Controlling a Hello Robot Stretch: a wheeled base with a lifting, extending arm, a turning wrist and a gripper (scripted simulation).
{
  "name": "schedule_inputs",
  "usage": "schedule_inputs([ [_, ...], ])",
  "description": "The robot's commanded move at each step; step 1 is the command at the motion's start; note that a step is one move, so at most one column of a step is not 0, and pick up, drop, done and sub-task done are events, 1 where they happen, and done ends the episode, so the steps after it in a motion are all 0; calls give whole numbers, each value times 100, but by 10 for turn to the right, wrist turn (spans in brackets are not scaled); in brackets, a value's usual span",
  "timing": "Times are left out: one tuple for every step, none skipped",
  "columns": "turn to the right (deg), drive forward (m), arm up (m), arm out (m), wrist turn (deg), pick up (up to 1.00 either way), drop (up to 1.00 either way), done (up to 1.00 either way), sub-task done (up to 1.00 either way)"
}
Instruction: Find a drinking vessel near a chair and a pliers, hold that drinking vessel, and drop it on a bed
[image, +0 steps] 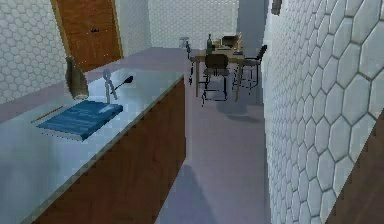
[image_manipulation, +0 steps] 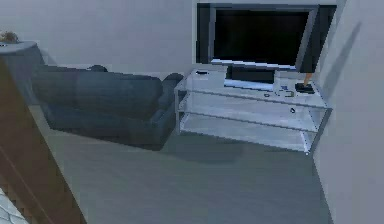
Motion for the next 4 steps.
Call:
schedule_inputs([
  [90, 0, 0, 0, 0, 0, 0, 0, 0],
  [0, 30, 0, 0, 0, 0, 0, 0, 0],
  [60, 0, 0, 0, 0, 0, 0, 0, 0],
  [0, 100, 0, 0, 0, 0, 0, 0, 0],
])
